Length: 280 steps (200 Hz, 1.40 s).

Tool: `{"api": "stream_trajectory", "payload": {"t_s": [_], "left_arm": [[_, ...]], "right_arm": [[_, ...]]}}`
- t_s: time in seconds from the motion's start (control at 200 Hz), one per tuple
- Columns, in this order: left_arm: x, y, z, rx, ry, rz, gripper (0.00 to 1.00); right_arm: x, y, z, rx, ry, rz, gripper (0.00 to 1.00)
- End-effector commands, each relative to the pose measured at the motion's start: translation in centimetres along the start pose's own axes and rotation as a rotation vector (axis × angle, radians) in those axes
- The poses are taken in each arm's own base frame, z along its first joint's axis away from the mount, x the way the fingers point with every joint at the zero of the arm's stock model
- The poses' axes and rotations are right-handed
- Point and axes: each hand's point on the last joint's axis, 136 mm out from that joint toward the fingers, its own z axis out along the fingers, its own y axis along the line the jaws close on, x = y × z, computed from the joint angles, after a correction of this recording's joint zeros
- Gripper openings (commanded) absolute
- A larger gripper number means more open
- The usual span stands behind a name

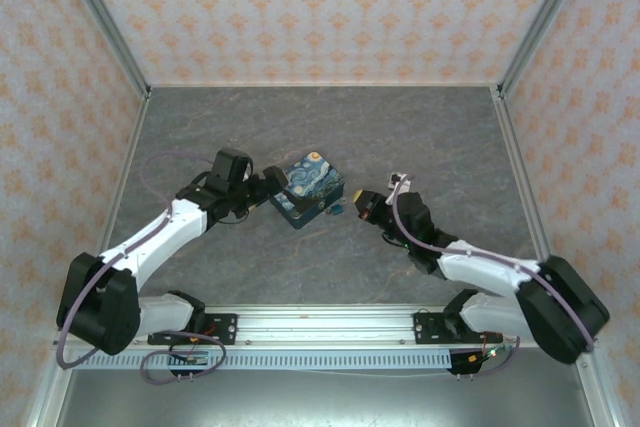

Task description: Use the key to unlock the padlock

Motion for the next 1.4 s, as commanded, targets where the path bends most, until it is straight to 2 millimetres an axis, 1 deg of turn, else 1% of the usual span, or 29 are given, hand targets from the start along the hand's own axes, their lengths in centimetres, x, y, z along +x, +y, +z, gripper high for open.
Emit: {"api": "stream_trajectory", "payload": {"t_s": [0.0,0.105,0.205,0.295,0.34,0.39,0.425,0.48,0.555,0.646,0.726,0.841,0.951,1.081,1.251,1.396], "left_arm": [[-1.0,1.2,-1.8,-0.088,-0.052,0.059,1.00],[-1.5,1.0,-3.1,-0.085,-0.083,0.073,1.00],[-1.7,1.0,-4.2,-0.082,-0.110,0.079,1.00],[-1.7,1.2,-4.8,-0.086,-0.125,0.082,1.00],[-1.7,1.4,-5.1,-0.090,-0.130,0.084,1.00],[-1.6,1.5,-5.3,-0.094,-0.130,0.088,1.00],[-1.5,1.7,-5.5,-0.099,-0.129,0.089,1.00],[-1.4,1.9,-5.6,-0.103,-0.128,0.091,1.00],[-1.3,2.2,-5.7,-0.111,-0.130,0.090,1.00],[-1.2,2.4,-5.9,-0.114,-0.131,0.086,1.00],[-1.2,2.6,-6.1,-0.116,-0.132,0.082,1.00],[-1.3,2.7,-6.1,-0.114,-0.130,0.073,1.00],[-1.3,2.9,-6.2,-0.113,-0.128,0.067,1.00],[-1.4,3.2,-6.1,-0.117,-0.127,0.056,1.00],[-1.5,3.7,-5.9,-0.110,-0.120,0.028,1.00],[-1.8,4.0,-5.7,-0.082,-0.109,-0.014,1.00]], "right_arm": [[0.8,-2.3,-2.0,0.174,0.107,-0.132,0.06],[0.9,-1.4,-3.0,0.166,0.169,-0.160,0.22],[1.7,-0.3,-2.7,0.128,0.229,-0.132,0.37],[2.7,0.5,-1.7,0.107,0.301,-0.098,0.47],[3.1,1.4,-1.0,0.081,0.336,-0.084,0.51],[3.7,2.3,-0.1,0.055,0.366,-0.079,0.56],[4.2,2.6,0.8,0.053,0.384,-0.075,0.60],[4.9,3.5,2.0,0.035,0.402,-0.071,0.64],[5.5,4.3,3.5,0.017,0.415,-0.037,0.66],[6.4,4.8,5.2,0.002,0.422,0.008,0.67],[7.5,4.8,6.3,0.010,0.437,0.021,0.67],[8.4,4.7,7.7,0.013,0.445,0.048,0.68],[8.7,4.9,8.8,-0.009,0.449,0.063,0.68],[9.2,5.9,9.8,-0.058,0.469,0.068,0.68],[9.2,7.1,11.0,-0.120,0.468,0.083,0.68],[9.0,7.1,11.6,-0.130,0.447,0.058,0.69]]}}
